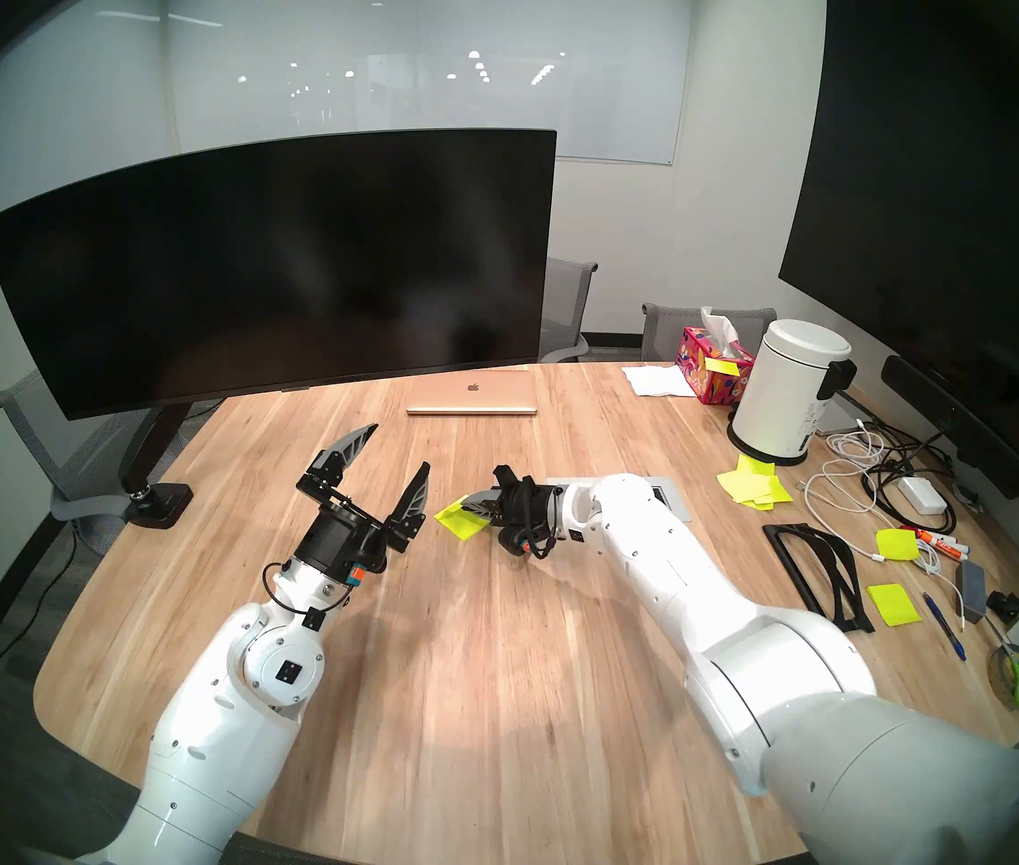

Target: Peel one sticky note off the pad and stick it onto the monitor, then press it flat

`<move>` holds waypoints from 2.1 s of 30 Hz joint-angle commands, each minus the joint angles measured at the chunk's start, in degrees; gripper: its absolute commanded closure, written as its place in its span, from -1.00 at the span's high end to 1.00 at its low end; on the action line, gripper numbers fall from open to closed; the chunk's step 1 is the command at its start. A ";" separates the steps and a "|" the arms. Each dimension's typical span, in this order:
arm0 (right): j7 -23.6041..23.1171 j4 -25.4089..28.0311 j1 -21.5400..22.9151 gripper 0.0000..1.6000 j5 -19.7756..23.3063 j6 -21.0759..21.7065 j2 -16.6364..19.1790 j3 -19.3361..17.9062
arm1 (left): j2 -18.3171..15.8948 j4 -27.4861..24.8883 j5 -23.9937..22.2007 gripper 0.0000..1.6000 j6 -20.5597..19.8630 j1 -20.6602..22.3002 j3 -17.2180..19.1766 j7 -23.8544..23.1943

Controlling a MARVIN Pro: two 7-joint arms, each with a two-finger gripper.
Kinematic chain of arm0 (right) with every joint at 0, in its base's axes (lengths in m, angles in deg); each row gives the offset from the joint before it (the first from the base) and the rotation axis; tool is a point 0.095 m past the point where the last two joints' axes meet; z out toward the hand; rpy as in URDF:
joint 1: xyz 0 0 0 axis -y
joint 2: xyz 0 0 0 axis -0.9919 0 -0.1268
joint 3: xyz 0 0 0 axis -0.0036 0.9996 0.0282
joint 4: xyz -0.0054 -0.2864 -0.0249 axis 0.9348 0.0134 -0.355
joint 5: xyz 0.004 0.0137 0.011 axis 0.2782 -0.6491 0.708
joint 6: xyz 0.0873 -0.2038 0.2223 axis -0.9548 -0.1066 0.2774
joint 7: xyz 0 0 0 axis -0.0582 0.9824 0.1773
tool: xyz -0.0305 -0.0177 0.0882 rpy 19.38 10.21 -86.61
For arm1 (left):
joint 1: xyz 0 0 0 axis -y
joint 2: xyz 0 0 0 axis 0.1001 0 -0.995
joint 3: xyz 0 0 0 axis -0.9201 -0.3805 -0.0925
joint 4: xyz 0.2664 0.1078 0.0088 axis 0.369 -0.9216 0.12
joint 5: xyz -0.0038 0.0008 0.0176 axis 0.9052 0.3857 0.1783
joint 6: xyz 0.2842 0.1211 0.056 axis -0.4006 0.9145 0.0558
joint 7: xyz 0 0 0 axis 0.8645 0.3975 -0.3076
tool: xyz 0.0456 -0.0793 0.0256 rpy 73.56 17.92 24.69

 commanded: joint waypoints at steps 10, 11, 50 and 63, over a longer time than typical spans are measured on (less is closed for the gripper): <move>3.16 -0.95 1.66 -1.00 -0.48 -0.01 0.39 -0.22 | -1.34 -0.86 2.07 0.88 0.20 0.79 -0.26 -0.95; 3.28 -0.99 1.66 -1.00 -0.50 -0.03 0.41 -0.22 | -1.44 -0.93 2.14 0.91 0.29 0.81 -0.27 -1.09; 5.27 -1.81 0.95 -1.00 -1.49 -0.96 0.50 -0.23 | -9.19 -0.15 -11.21 -1.00 6.07 -0.49 2.21 -20.49; 7.98 -6.16 2.64 -1.00 -2.24 -0.64 0.03 0.13 | -11.10 2.62 -17.06 -1.00 6.32 4.04 1.80 -30.79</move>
